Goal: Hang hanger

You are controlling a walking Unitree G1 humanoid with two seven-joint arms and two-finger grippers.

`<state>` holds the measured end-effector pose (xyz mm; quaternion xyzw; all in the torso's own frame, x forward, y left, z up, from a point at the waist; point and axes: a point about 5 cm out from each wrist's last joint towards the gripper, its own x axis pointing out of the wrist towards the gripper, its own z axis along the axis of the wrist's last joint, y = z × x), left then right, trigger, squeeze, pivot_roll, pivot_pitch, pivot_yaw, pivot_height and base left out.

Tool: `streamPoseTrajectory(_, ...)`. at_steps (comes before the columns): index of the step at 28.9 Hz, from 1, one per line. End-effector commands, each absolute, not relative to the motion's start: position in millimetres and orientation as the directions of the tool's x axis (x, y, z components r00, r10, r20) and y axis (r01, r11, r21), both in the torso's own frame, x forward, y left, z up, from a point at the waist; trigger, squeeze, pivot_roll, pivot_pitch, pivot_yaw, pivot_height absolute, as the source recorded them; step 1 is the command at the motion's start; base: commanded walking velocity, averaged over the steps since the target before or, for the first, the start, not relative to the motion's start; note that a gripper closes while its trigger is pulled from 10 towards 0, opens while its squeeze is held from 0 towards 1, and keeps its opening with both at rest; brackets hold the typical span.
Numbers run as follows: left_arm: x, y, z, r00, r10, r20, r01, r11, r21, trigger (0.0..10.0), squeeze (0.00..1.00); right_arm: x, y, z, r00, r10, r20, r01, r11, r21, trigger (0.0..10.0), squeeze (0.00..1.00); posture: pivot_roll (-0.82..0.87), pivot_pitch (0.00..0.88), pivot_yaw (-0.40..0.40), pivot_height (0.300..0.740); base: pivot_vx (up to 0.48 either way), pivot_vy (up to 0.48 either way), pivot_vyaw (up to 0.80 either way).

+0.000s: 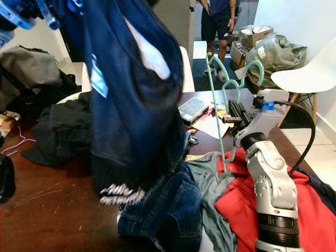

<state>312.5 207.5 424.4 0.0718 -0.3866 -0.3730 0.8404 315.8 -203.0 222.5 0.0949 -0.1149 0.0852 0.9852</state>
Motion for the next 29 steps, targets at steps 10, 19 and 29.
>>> streamPoseTrajectory(10, 293.7, 166.9, 203.5, 0.606, -0.792, 0.066, 0.794, 0.608, 0.003, 1.3, 0.00, 316.2, -204.6, 217.6, 0.961, 0.140, 0.237, -0.181, 0.970, 0.161, 10.0, 0.00, -0.01, 0.000, 0.024, 0.740, 0.000, 0.000, 0.00)
streamPoseTrajectory(19, 267.1, 150.4, 179.9, 0.552, -0.834, -0.015, 0.833, 0.552, -0.043, 1.4, 0.00, 317.0, -204.4, 218.0, 0.960, 0.148, 0.239, -0.189, 0.969, 0.159, 10.0, 0.00, -0.01, 0.000, 0.016, 0.740, 0.000, 0.000, 0.00)
streamPoseTrajectory(29, 246.6, 180.9, 175.3, 0.542, -0.798, -0.264, 0.839, 0.532, 0.114, 3.6, 0.00, 317.5, -208.4, 218.6, 0.960, 0.148, 0.236, -0.187, 0.971, 0.152, 10.0, 0.00, 0.00, 0.000, 0.010, 0.740, 0.000, 0.000, 0.00)
